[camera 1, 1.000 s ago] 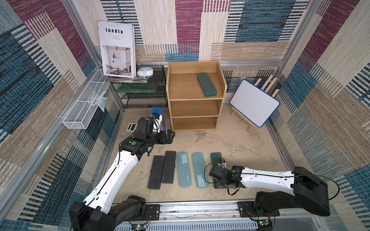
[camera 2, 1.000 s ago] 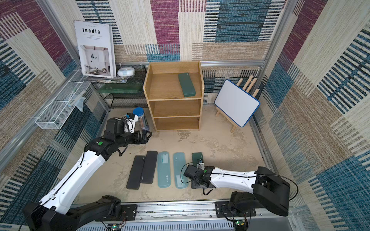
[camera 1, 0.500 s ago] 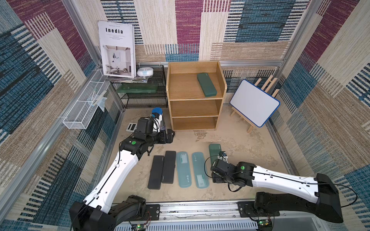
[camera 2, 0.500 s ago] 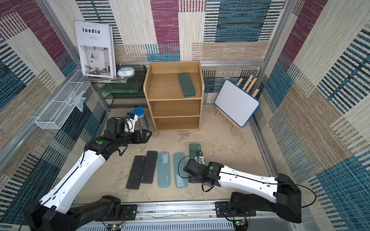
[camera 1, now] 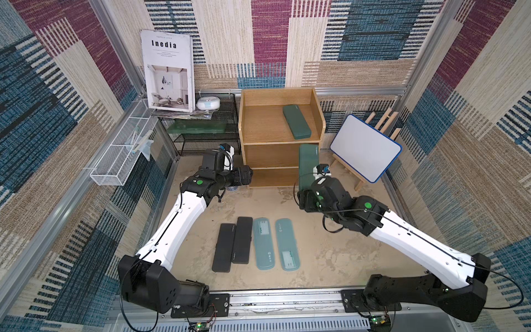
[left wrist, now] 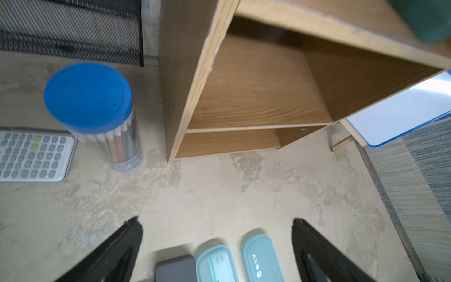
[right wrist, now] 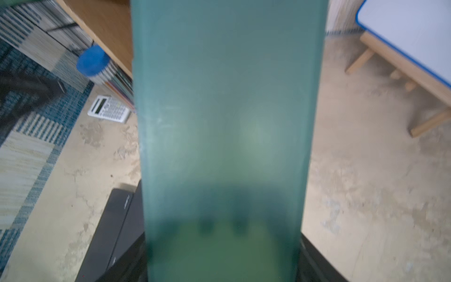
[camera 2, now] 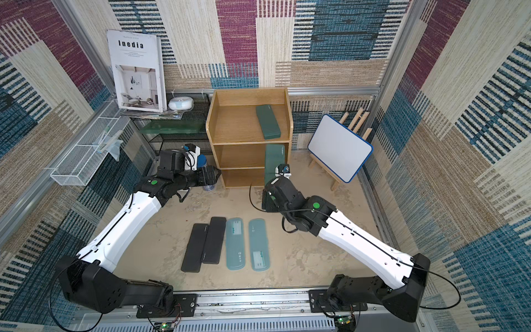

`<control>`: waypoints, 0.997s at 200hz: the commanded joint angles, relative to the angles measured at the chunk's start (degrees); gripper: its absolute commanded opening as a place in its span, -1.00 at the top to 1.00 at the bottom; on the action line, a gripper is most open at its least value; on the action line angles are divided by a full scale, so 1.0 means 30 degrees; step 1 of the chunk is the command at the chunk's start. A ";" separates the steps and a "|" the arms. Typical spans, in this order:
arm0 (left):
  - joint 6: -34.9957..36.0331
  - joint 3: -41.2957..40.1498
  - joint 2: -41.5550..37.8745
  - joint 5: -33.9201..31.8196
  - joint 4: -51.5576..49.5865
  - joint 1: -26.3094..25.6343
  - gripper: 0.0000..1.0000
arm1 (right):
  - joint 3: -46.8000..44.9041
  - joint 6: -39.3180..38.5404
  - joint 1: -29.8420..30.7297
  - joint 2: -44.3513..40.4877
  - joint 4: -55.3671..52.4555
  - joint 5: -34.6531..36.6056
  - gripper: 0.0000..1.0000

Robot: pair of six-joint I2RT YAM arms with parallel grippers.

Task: Place the pencil cases on the shelf according to color
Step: Place the pencil case on the shelf.

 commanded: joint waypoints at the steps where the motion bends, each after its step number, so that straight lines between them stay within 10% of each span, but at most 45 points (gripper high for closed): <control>1: -0.0094 -0.0156 -0.0357 -0.0280 0.0613 0.0110 -0.99 | 0.2616 -0.3464 -0.1009 0.1964 0.2195 -0.0781 -0.34; 98: -0.0942 0.0012 0.0097 0.0563 0.0442 0.0914 -0.99 | 1.8968 -0.6593 -0.3056 1.4867 0.1164 -0.1041 -0.38; 199: -0.1180 -0.0069 0.0222 0.1273 0.0677 0.0995 -0.99 | 2.0475 -0.6554 -0.3330 1.7354 0.1694 -0.0874 -0.79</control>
